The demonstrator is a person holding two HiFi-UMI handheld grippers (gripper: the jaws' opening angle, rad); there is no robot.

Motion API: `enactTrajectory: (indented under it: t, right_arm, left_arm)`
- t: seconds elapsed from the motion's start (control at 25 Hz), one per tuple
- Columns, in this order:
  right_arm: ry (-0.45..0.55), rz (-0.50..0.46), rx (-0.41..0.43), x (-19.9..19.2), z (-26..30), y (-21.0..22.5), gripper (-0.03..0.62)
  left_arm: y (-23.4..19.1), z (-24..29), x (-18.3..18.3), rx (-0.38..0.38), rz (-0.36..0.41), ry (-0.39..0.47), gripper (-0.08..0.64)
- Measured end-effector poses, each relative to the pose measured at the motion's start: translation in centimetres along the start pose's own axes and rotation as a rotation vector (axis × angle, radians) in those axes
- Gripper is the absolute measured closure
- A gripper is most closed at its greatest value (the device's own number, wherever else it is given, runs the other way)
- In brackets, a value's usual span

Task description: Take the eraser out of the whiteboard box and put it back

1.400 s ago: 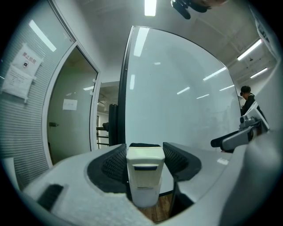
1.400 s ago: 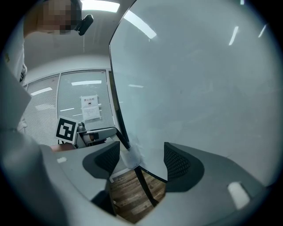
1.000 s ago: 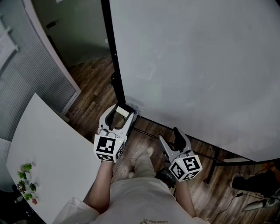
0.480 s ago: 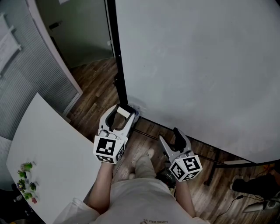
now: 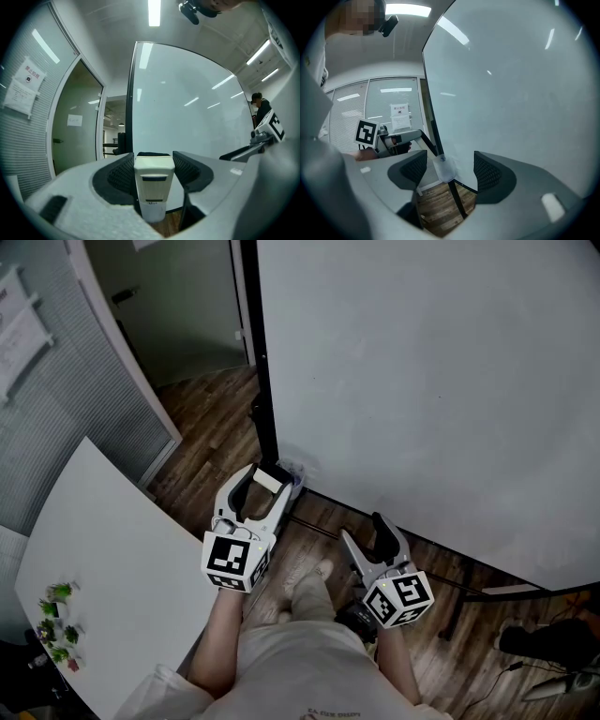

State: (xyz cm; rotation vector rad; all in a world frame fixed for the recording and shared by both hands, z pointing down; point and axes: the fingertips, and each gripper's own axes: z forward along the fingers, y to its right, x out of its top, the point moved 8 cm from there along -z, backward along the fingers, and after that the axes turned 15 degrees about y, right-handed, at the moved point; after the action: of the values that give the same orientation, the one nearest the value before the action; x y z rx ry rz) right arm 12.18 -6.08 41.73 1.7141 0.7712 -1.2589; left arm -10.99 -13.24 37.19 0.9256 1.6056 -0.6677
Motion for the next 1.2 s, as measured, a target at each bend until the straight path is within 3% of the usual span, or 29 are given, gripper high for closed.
enactTrajectory:
  t: [1.2]
  right_arm:
    - [-0.013,0.011,-0.001,-0.55,0.09,0.04,0.278]
  left_arm:
    - [0.02,-0.07,-0.60,-0.007,0.004,-0.021,0.304]
